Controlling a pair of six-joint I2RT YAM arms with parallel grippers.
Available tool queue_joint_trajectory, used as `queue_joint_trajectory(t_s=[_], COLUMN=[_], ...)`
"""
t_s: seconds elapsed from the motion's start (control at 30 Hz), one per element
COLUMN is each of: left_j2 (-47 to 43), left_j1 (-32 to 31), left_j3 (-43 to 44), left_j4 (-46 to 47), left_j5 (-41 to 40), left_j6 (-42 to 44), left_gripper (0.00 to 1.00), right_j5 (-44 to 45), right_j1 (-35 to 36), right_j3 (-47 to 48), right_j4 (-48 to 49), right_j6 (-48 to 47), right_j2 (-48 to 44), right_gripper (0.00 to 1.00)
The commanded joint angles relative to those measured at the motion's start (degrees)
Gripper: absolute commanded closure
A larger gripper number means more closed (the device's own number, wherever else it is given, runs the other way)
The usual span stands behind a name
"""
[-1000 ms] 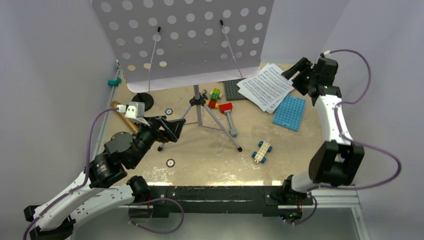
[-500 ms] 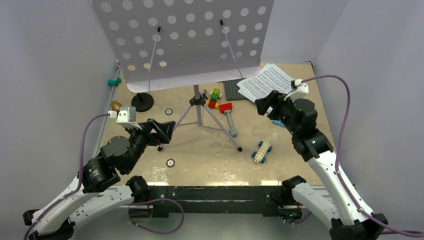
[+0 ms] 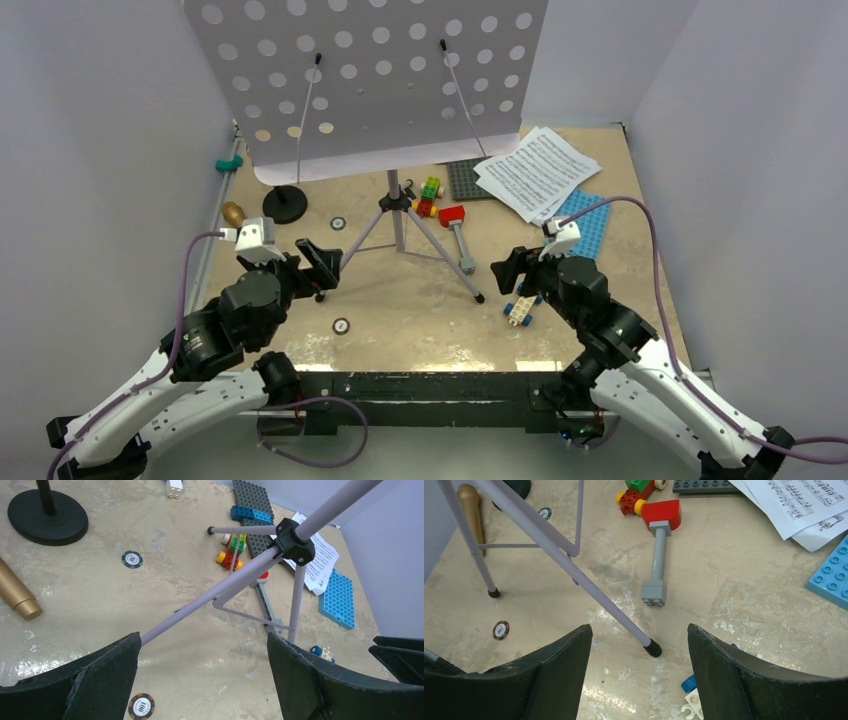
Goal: Pack up the instrument practice props
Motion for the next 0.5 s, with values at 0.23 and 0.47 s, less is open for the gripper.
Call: queue_joint_trajectory(t_s=[0.23, 0.47], left_j2=[2.33, 9.22], left_j1=[-0.1, -0.14], left_j3=[-10.25, -23.06], left_j4=[29.6, 78.2], left_j5=[8.68, 21.66], left_j6=[17.39, 41.79], left_gripper=[0.0, 0.05], right_j5=[-8.74, -9.58], right_j1=[0.33, 0.36], right_j3=[-1.58, -0.63], right_j4=[13.8, 11.88], right_j6=[-1.71, -1.81], right_j2=[7.64, 7.72], right_gripper=[0.28, 0.3])
